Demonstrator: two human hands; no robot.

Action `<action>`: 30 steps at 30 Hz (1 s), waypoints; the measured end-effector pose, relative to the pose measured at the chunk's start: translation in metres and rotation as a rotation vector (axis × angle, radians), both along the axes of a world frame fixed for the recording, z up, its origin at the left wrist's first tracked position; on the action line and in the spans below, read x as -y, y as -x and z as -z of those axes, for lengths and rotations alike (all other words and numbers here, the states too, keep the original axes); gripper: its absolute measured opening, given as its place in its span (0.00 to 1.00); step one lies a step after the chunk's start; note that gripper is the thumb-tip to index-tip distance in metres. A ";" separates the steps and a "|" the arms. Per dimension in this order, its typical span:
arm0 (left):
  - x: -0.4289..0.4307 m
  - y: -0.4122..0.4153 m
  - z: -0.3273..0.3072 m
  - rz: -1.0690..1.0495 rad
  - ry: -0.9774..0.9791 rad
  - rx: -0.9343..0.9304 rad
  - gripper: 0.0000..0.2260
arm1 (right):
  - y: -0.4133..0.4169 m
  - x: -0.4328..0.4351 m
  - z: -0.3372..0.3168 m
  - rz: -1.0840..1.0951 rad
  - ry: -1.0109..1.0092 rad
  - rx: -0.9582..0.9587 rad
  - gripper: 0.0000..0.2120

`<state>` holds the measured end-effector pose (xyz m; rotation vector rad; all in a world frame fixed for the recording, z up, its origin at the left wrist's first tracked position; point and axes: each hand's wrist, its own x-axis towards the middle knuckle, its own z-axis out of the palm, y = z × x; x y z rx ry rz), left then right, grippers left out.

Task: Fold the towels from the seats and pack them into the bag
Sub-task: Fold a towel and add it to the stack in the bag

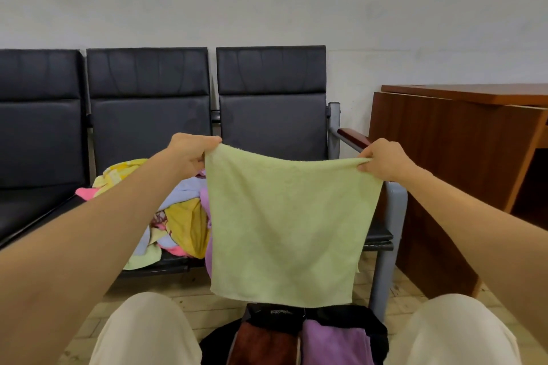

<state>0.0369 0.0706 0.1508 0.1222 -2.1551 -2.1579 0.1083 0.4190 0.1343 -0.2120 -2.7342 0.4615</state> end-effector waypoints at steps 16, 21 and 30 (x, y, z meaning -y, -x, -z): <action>-0.001 -0.003 -0.008 -0.262 1.014 -0.429 0.07 | 0.003 0.013 -0.015 0.240 -0.217 -0.219 0.09; -0.010 -0.001 -0.011 -0.135 0.624 -0.345 0.09 | 0.014 0.011 -0.018 0.164 -0.027 -0.157 0.09; -0.026 0.045 -0.005 -0.145 0.421 -0.269 0.07 | 0.070 -0.001 -0.027 0.086 0.264 -0.160 0.08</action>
